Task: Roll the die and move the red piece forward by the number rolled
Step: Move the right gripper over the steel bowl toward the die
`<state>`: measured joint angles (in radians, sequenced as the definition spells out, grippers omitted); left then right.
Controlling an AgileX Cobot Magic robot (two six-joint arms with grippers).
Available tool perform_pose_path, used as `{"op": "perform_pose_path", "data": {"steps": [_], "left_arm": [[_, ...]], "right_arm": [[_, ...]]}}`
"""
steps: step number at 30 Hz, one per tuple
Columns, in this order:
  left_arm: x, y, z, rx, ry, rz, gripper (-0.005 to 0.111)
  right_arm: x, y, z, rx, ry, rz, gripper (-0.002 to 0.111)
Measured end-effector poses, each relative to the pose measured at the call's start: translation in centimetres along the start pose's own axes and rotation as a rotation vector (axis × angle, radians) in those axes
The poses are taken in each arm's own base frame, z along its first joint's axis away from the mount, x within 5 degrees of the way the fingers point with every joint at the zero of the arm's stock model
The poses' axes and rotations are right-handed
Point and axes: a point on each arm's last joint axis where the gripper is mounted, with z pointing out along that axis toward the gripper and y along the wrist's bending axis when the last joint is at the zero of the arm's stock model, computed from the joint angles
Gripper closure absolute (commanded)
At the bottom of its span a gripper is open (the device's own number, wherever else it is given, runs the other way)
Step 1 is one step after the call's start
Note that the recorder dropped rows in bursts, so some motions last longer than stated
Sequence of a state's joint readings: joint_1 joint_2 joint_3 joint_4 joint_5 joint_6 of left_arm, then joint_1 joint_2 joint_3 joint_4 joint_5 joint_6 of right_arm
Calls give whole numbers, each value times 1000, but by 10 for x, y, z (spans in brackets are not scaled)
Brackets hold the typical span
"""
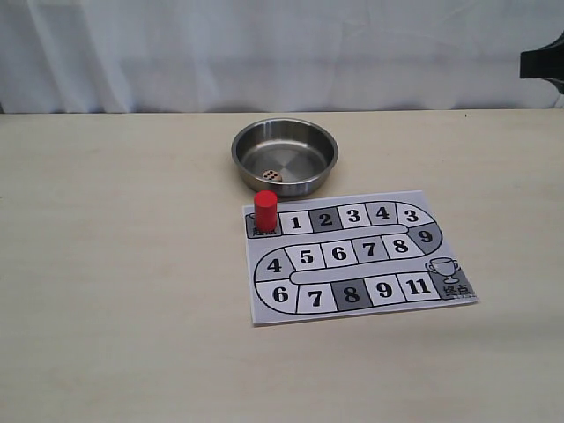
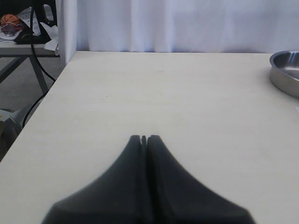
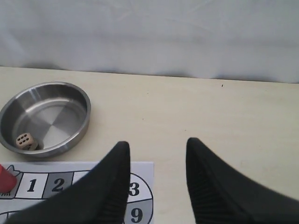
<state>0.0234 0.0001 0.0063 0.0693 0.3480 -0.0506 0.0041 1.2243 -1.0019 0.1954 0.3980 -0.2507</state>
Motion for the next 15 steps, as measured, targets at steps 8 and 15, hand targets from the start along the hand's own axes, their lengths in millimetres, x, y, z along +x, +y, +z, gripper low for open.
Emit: {"op": "perform_pose_path", "data": {"steps": [8, 15], "left_arm": [[0, 0, 0, 0, 0, 0, 107], [0, 0, 0, 0, 0, 0, 107]], "right_arm": [[-19, 3, 39, -92, 151, -4, 70], [-24, 18, 75, -185, 194, -108, 70]]}}
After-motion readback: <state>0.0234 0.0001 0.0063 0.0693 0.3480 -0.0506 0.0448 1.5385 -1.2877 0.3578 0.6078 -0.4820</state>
